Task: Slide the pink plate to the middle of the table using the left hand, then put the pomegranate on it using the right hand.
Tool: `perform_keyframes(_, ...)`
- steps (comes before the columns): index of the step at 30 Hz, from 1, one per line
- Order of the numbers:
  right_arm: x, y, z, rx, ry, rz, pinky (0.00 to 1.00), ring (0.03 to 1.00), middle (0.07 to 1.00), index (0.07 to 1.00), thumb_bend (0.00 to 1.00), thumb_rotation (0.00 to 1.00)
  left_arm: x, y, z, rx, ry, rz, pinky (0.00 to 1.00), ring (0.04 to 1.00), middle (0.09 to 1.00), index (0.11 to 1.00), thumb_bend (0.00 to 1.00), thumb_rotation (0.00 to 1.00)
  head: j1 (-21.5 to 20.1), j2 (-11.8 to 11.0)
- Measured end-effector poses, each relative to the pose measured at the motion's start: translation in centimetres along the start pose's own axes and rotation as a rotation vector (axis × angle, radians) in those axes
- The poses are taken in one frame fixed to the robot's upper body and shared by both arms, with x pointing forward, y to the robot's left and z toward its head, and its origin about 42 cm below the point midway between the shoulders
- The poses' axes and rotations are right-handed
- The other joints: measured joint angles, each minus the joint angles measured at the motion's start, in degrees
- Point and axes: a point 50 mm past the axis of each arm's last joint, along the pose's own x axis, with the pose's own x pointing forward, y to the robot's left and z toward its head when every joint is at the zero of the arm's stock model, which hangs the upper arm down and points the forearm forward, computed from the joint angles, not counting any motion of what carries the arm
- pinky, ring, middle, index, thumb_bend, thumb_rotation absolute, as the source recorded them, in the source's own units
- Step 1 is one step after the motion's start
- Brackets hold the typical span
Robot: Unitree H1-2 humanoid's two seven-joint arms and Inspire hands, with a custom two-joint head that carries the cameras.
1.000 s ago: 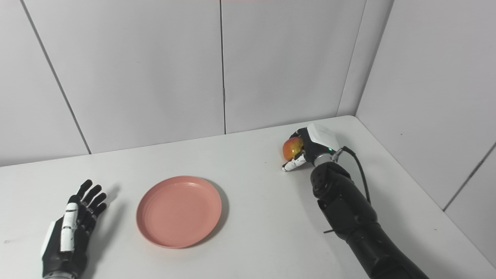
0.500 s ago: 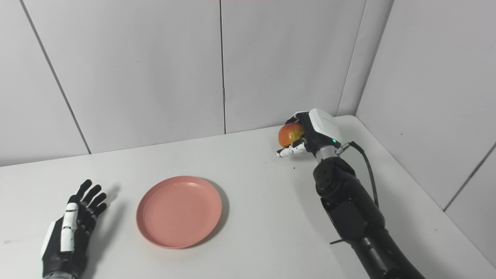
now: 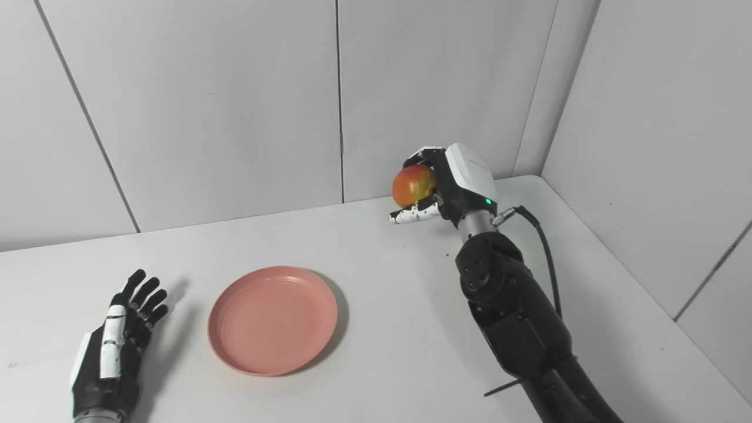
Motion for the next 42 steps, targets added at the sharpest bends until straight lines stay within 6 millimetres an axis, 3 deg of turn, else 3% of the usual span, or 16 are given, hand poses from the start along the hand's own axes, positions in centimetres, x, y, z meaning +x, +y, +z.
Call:
perform_keyframes(14,-1.4,4.0,5.6,0.034,-0.135,0.053,0.36,0.437,0.461,0.516,0.53,0.00,0.2,-1.8,-0.1,0.020,-0.027,-0.005,0.90,0.897,0.917,0.900,0.44,1.00,5.2,0.1)
perform_keyframes(24,-2.1,7.4,7.8,0.063,-0.206,0.109,0.35,0.424,0.451,0.530,0.52,0.00,0.1,-3.2,-0.3,0.041,-0.023,0.005,0.88,0.896,0.920,0.912,0.44,1.00,10.6,1.1)
perform_keyframes(34,-3.2,12.6,9.7,0.099,-0.248,0.222,0.33,0.410,0.448,0.527,0.52,0.00,0.0,-4.3,-0.5,0.052,-0.021,0.009,0.87,0.889,0.916,0.909,0.44,1.00,13.5,2.0)
perform_keyframes(42,-4.1,14.3,9.9,0.113,-0.253,0.266,0.34,0.424,0.456,0.523,0.52,0.00,0.0,-4.8,-0.5,0.064,-0.018,0.011,0.86,0.883,0.912,0.906,0.45,1.00,16.6,2.6)
